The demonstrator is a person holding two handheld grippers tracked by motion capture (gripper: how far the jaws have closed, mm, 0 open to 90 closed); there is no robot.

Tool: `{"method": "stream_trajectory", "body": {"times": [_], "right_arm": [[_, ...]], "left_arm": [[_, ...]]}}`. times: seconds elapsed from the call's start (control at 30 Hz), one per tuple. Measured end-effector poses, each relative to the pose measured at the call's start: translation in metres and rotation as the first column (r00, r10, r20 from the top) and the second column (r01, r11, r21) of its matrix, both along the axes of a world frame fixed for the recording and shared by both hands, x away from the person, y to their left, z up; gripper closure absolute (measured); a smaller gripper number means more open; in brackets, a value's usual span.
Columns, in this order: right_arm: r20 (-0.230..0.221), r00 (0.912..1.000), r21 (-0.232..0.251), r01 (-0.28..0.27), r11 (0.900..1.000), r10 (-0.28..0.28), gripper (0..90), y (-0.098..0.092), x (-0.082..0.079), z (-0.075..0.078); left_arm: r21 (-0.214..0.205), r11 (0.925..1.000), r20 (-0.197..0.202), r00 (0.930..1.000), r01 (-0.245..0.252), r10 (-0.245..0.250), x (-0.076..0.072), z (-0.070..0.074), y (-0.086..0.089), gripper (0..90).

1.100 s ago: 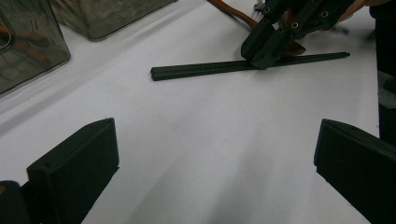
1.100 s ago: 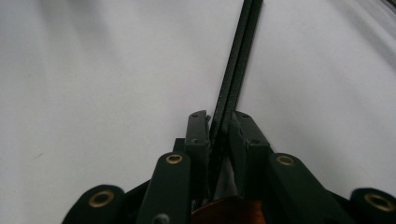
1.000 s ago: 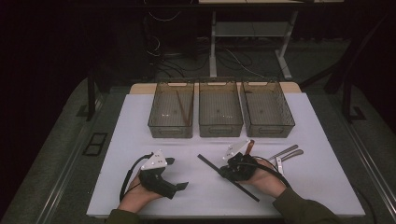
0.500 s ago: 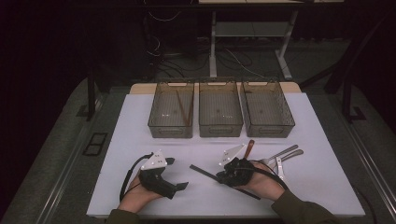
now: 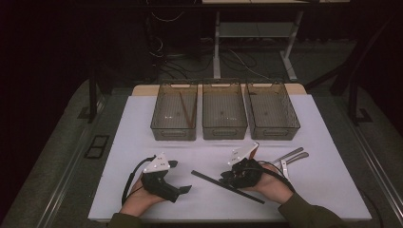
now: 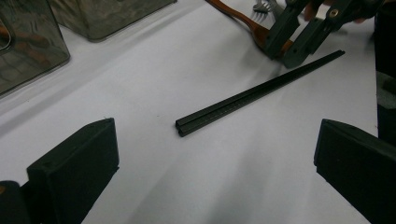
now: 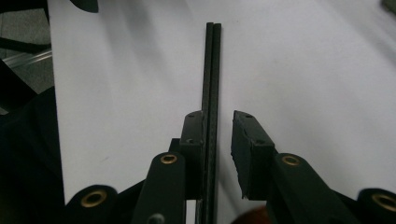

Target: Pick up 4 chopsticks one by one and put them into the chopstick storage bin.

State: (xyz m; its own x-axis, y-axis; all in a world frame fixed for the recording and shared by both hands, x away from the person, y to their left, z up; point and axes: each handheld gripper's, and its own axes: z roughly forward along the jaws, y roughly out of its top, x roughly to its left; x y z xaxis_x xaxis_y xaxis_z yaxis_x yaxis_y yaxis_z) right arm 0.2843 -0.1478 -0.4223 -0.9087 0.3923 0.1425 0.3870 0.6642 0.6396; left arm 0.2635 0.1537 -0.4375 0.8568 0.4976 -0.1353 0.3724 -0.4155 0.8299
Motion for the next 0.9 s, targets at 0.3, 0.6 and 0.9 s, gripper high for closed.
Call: {"method": "stream_trajectory", "body": {"times": [0.3,0.6,0.9], "right_arm": [[0.017,0.9997,0.010,-0.016,0.9998,0.016,79.2,-0.020,-0.019,0.006],[0.038,0.9987,-0.046,-0.032,0.9984,0.033,80.7,-0.028,-0.035,-0.002],[0.062,0.9973,-0.103,-0.032,0.9942,0.038,82.0,-0.028,-0.035,-0.010]], "left_arm": [[0.000,1.0000,0.000,1.0000,-0.002,0.002,0.000,0.000,0.000,0.0],[-0.002,1.0000,-0.001,1.0000,-0.005,0.005,0.000,0.000,0.000,0.0],[-0.002,1.0000,-0.001,1.0000,-0.003,0.003,0.000,0.001,0.000,0.0]]}}
